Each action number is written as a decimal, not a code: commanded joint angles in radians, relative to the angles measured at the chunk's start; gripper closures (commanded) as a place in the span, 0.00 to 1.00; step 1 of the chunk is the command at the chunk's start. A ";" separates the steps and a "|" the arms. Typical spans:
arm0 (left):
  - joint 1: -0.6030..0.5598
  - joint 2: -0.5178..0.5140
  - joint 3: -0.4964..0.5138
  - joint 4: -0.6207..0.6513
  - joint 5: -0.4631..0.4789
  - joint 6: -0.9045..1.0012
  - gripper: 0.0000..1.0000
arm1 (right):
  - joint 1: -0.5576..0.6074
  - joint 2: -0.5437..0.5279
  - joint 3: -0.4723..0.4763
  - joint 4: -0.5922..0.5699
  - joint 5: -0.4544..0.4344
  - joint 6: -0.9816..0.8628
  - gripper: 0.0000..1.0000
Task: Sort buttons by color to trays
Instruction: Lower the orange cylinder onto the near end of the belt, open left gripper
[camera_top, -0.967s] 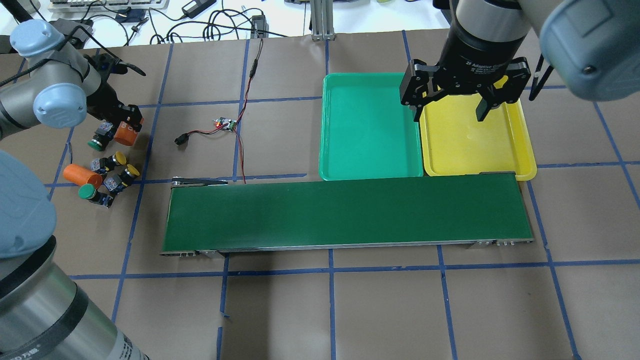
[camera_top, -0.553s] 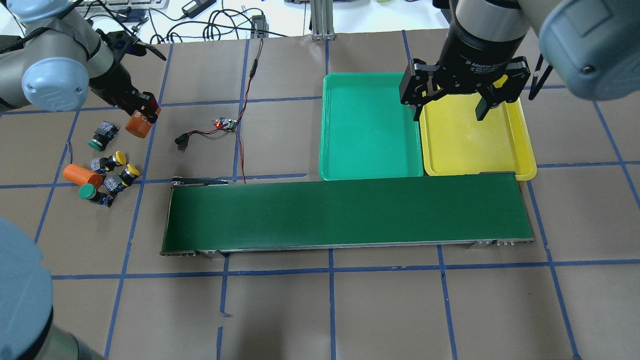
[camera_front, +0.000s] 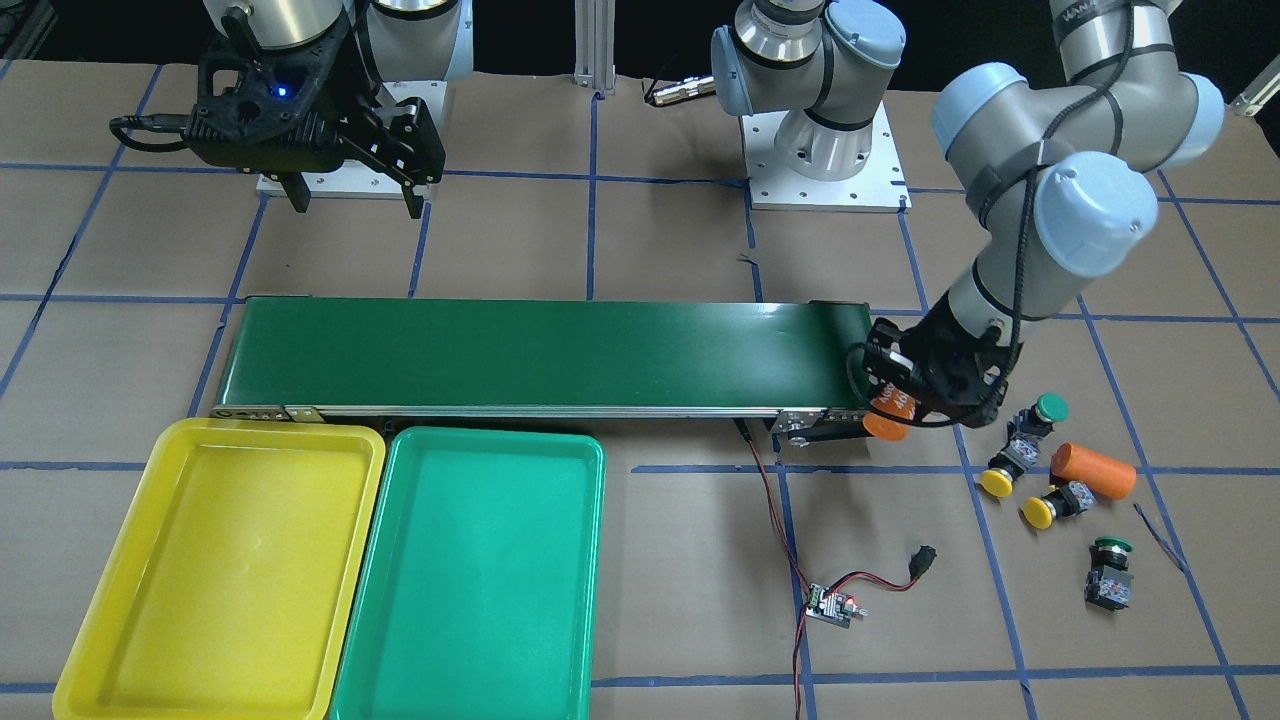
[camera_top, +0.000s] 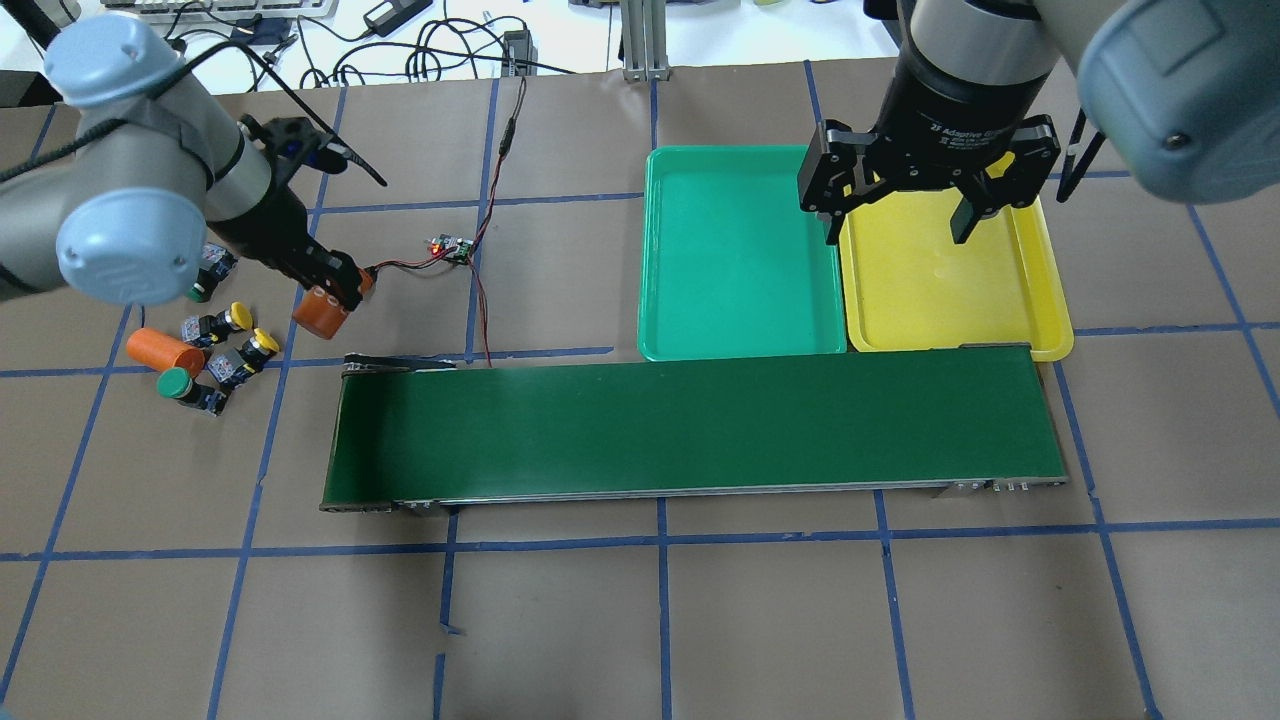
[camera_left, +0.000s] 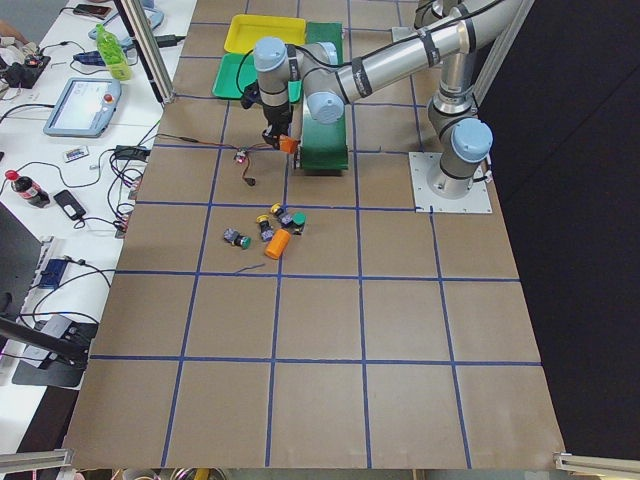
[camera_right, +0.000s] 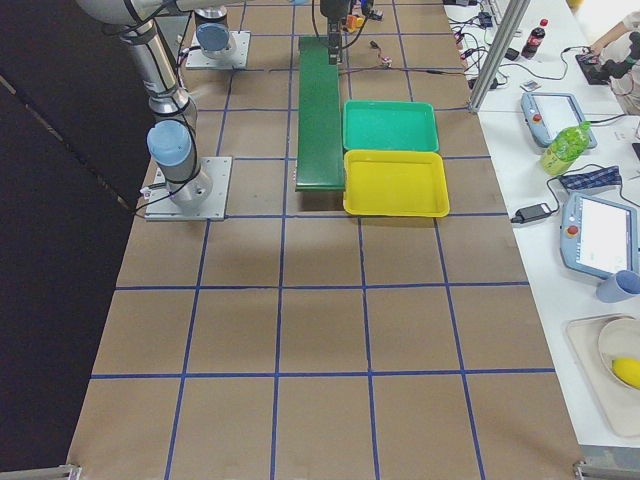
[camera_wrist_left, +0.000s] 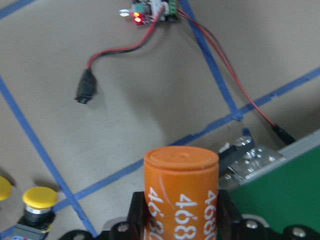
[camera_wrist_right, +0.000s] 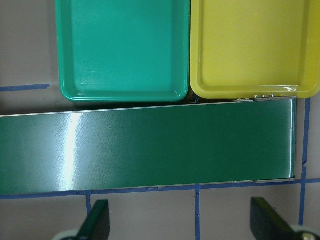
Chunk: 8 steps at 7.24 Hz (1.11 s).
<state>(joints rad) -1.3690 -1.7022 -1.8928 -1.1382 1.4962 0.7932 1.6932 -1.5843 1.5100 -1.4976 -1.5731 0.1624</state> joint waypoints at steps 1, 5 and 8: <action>-0.002 0.055 -0.084 0.015 -0.017 0.089 1.00 | -0.003 0.004 0.010 -0.007 -0.008 -0.004 0.00; -0.004 0.105 -0.201 0.031 -0.065 0.211 1.00 | -0.003 -0.003 0.012 -0.001 -0.013 -0.004 0.00; -0.002 0.101 -0.212 0.032 -0.071 0.334 0.51 | -0.004 -0.003 0.013 -0.001 -0.011 -0.004 0.00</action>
<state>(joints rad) -1.3716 -1.6007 -2.1009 -1.1062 1.4288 1.0892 1.6918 -1.5875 1.5230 -1.4989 -1.5824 0.1591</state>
